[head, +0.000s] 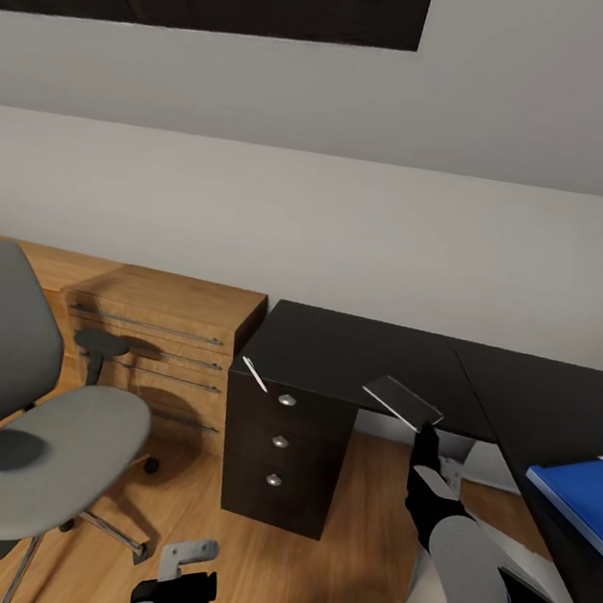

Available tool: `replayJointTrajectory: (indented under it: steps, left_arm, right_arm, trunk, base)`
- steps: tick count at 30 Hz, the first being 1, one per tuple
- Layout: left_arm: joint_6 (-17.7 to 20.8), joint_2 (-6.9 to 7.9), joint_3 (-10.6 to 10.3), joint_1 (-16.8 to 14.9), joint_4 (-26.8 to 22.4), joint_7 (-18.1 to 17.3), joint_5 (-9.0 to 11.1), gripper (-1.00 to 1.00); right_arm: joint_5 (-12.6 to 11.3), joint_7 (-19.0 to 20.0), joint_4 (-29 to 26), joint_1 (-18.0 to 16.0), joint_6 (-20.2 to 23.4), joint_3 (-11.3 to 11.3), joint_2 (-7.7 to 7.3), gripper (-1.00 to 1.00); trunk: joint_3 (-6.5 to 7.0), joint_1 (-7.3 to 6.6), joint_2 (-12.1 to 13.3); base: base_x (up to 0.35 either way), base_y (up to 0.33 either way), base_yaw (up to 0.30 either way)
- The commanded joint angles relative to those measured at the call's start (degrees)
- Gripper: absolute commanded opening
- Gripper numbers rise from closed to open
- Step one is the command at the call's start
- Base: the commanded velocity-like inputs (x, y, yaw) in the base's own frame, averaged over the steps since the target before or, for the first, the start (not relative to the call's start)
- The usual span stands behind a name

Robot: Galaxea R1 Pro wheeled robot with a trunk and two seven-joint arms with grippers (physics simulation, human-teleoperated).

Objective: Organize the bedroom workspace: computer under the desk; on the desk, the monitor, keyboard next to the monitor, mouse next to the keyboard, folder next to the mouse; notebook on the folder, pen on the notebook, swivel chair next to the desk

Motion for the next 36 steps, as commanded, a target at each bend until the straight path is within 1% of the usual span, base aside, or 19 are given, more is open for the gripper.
replayJointTrajectory:
  steps: [1,13,22,36]
  left_arm:
    - [0.1,0.05,-0.1,-0.1,-0.1,0.4,0.3,1.00]
    - [0.1,0.05,-0.2,-0.1,0.0,0.4,0.3,1.00]
    - [0.1,-0.02,-0.3,-0.1,0.0,0.3,0.3,1.00]
    - [0.1,-0.03,-0.3,-0.1,0.1,0.3,0.3,1.00]
  right_arm:
    - [-0.6,0.4,0.1,-0.1,-0.2,0.0,-0.01,1.00]
    - [-0.6,0.4,0.1,-0.1,-0.1,0.1,0.01,1.00]
    - [-0.6,0.4,0.0,-0.1,-0.2,0.2,0.07,1.00]
    - [-0.6,0.4,0.0,-0.1,-0.1,0.2,0.06,1.00]
  trunk:
    - [-0.06,0.01,0.0]
    - [-0.06,0.01,0.0]
    - [-0.06,0.01,0.0]
    - [-0.06,0.01,0.0]
  base:
    - [0.121,0.000,0.000]
    - [0.036,0.000,0.000]
    - [0.137,0.000,0.000]
    - [0.012,0.000,0.000]
